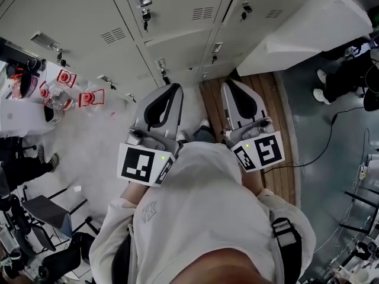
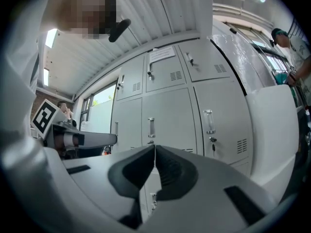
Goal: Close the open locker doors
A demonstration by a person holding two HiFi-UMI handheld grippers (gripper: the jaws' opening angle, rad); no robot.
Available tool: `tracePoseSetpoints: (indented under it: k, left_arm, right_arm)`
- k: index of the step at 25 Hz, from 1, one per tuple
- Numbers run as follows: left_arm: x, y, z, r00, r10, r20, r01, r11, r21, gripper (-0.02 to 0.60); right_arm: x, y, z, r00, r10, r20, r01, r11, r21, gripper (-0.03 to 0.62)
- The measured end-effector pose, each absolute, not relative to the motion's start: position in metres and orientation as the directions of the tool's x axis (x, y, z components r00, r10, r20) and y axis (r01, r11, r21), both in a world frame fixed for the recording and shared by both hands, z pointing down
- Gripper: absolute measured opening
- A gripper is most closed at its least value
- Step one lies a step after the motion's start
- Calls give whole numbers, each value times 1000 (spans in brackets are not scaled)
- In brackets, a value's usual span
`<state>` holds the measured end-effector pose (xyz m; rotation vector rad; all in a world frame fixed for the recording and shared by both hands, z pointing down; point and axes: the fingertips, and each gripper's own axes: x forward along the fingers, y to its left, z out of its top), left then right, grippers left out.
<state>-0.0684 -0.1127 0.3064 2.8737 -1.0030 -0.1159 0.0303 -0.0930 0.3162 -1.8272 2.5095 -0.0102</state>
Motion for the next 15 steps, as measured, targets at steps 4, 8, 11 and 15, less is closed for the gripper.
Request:
tracePoseSetpoints:
  k: [4, 8, 11, 15]
  left_arm:
    - [-68, -113, 305, 786, -617, -44, -609, -785, 118, 8]
    - [-71, -117, 304, 786, -617, -41, -610, -784, 119, 9]
    - [-72, -121, 303, 784, -619, -45, -611, -782, 120, 9]
    - [-74, -124, 303, 780, -625, -44, -617, -778, 121, 8]
  right_arm:
    - [27, -93, 316, -306, -952, -21, -952, 307, -14, 14]
    - [28, -96, 316, -299, -954, -24, -954, 300, -21, 14]
    - [28, -99, 314, -297, -954, -30, -954, 298, -22, 14]
    - [25, -103, 311, -303, -952, -38, -952, 304, -22, 14]
